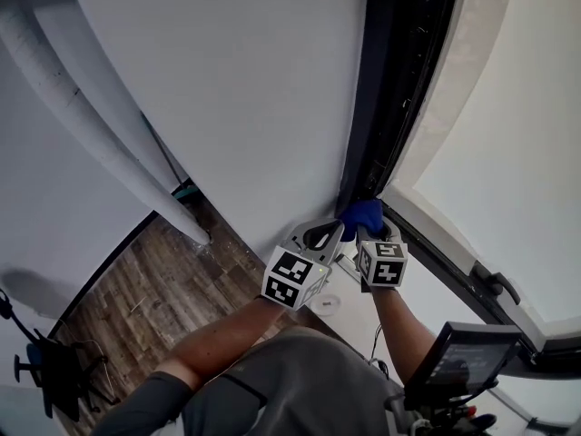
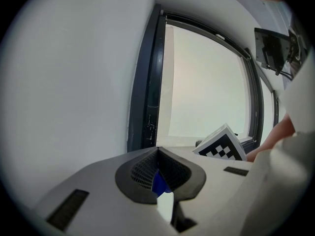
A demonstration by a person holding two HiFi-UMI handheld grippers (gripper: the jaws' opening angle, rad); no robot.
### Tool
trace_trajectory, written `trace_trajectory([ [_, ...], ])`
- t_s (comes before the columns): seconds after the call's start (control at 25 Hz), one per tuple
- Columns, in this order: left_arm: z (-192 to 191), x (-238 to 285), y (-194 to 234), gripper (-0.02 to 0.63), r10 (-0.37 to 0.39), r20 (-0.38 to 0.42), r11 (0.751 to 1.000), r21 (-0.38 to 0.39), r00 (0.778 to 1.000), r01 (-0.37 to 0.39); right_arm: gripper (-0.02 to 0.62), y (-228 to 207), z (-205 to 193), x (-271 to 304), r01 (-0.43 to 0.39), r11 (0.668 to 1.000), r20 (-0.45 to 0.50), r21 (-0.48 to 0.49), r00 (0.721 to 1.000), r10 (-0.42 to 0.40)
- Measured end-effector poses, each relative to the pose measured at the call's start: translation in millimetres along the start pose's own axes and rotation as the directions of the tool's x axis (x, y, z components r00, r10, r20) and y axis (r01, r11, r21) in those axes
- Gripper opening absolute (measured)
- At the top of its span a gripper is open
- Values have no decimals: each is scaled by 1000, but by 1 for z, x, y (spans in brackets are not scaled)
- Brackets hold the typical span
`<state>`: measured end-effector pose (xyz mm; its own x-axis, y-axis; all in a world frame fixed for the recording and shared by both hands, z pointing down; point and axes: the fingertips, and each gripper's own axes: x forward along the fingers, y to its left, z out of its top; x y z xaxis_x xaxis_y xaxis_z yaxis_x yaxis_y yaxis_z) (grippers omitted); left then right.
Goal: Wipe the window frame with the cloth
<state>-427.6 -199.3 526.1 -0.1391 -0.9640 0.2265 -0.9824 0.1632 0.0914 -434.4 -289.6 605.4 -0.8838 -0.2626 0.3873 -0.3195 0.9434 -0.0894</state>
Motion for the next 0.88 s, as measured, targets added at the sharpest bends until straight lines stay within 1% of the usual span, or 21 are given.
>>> trace_trajectory([
  [0.16,-3,7,-6,9,-14,-11,1000,-3,1000,14,123,-11,-5,-15,33,999,5,8,999,-33],
  [0.4,-3,16,-28,9,-77,-10,997,2,997,77,123,-32,-12,-44,94,995,13,29,995,-94],
  [0.56,-4,20,-39,9,-104,-12,995,-1,995,104,123,-44,-15,-62,129,991,16,39,991,-130],
  [0.88,-6,32,-71,9,-177,-24,984,-9,984,177,123,-73,-28,-105,212,974,9,82,977,-214],
])
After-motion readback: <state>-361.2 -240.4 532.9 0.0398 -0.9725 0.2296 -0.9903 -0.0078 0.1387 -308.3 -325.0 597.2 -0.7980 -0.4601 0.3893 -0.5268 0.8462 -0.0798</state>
